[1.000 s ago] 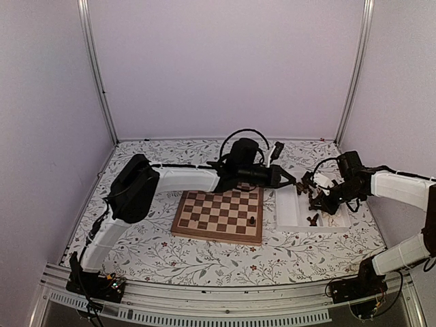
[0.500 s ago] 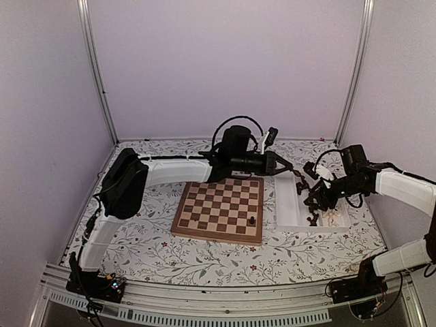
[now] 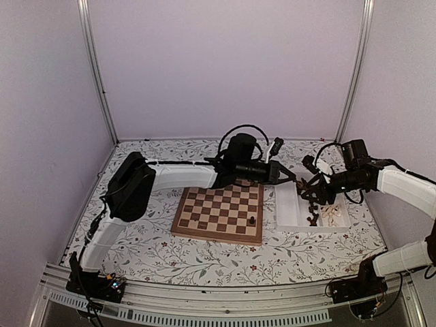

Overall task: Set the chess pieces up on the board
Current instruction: Pick up the chess piece from the storage box, then place the chess piece on the chessboard.

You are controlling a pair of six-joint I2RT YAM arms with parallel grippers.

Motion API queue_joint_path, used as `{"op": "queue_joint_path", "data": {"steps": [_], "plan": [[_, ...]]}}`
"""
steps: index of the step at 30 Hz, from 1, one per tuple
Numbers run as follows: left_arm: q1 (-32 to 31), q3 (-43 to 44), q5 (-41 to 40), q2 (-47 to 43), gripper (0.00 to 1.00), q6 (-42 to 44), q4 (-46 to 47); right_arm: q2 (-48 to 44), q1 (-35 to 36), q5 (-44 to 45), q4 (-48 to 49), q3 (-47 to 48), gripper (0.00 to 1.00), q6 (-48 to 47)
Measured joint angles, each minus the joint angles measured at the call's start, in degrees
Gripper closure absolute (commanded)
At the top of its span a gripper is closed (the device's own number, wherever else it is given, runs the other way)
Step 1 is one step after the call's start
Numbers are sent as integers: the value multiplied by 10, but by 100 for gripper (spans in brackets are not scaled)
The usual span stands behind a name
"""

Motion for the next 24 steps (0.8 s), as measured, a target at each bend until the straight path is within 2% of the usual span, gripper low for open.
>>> {"op": "queue_joint_path", "data": {"steps": [5, 8, 15, 18, 24], "plan": [[-3, 4, 7, 5, 100, -5, -8, 0, 5, -5, 2, 0, 82, -2], [-4, 6, 9, 5, 100, -5, -11, 4, 6, 0, 5, 0, 91, -3], [2, -5, -12, -8, 100, 50, -67, 35, 7, 17, 8, 0, 94, 2], [8, -52, -57, -64, 100, 111, -135, 40, 7, 24, 8, 0, 94, 3], [23, -140, -196, -210, 100, 243, -258, 41, 7, 38, 8, 0, 93, 4]]}}
